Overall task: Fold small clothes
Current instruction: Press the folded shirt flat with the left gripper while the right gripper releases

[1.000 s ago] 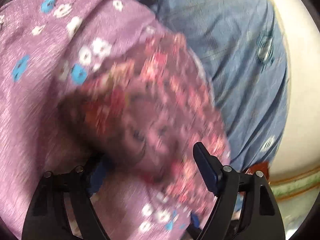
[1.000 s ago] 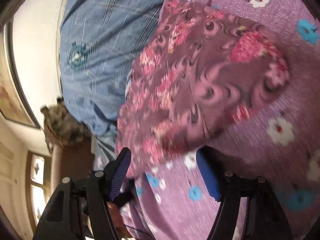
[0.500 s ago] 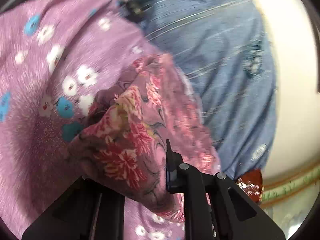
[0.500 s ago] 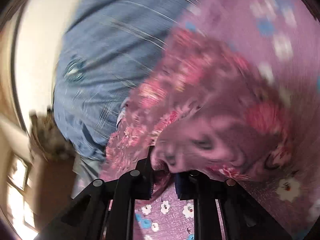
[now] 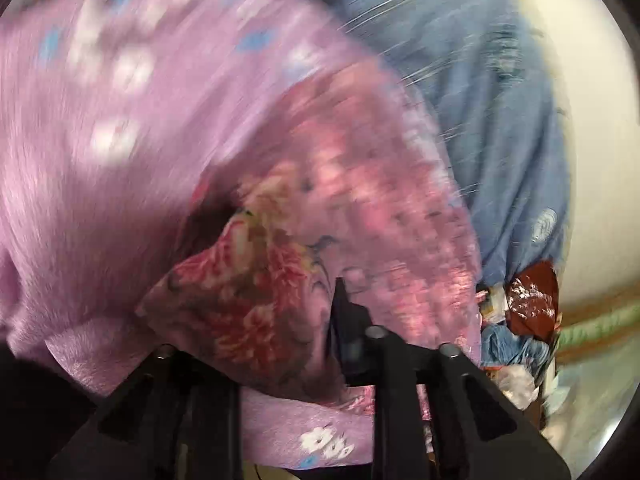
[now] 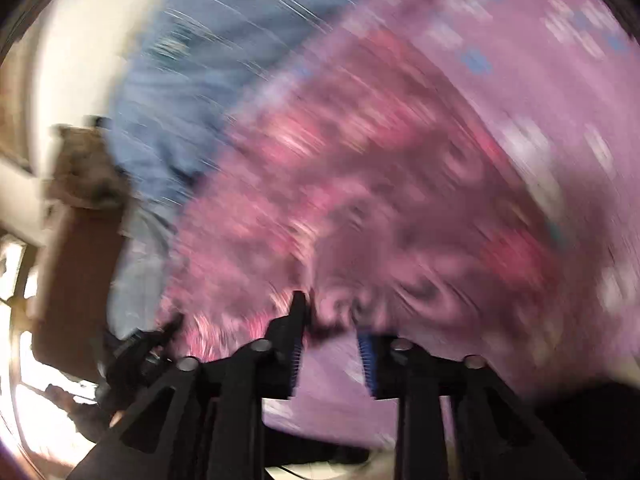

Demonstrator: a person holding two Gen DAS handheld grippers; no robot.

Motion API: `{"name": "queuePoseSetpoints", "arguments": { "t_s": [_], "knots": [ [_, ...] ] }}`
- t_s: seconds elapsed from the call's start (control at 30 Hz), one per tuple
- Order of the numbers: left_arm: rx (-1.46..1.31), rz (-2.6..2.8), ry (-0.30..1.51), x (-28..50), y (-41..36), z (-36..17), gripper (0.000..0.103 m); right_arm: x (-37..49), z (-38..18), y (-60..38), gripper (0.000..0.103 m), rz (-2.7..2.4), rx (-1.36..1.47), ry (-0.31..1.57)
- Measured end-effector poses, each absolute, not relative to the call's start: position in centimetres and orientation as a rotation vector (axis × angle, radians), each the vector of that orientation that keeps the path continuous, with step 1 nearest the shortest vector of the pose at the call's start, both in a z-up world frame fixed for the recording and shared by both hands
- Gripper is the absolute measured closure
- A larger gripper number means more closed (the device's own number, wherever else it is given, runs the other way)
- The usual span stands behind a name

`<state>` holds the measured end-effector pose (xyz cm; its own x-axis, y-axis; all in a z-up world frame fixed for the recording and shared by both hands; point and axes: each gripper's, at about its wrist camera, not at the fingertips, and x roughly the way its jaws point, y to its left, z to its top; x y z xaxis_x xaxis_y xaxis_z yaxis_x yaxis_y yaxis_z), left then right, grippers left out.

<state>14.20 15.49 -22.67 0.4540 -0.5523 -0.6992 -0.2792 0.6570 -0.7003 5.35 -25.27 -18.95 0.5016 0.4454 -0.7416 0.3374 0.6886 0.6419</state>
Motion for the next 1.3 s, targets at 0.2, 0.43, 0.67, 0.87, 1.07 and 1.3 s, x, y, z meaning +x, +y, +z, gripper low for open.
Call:
{"name": "queuePoseSetpoints", "arguments": {
  "t_s": [0.2, 0.43, 0.67, 0.87, 1.07, 1.3],
  "knots": [
    [-0.942, -0.243, 1.074, 14.8, 15.3, -22.1, 0.044, 5.1, -11.9, -24.2, 0.066, 0.150, 0.669, 0.955],
    [-0.769, -0.244, 0.991, 15.1, 14.1, -22.3, 0.081, 17.0, -10.2, -19.0, 0.060, 0.124, 0.346, 0.920],
    [-0.847, -0.313, 0.964, 15.8, 15.1, -23.2, 0.082, 27.2, -16.8, -21.0, 0.088, -0.087, 0.297, 1.059],
    [-0.822, -0.343, 0.958, 15.9, 15.0, -23.3, 0.081, 25.1, -15.3, -28.4, 0.086, -0.198, 0.497, 0.895],
    [-0.875, -0.370, 0.934, 16.3, 14.5, -22.8, 0.050, 22.0, -13.2, -32.5, 0.035, -0.142, 0.554, 0.922],
    [-0.737, -0.387, 0.912, 16.1, 12.6, -21.3, 0.033, 25.2, -16.9, -31.1, 0.040, -0.178, 0.418, 1.046]
  ]
}}
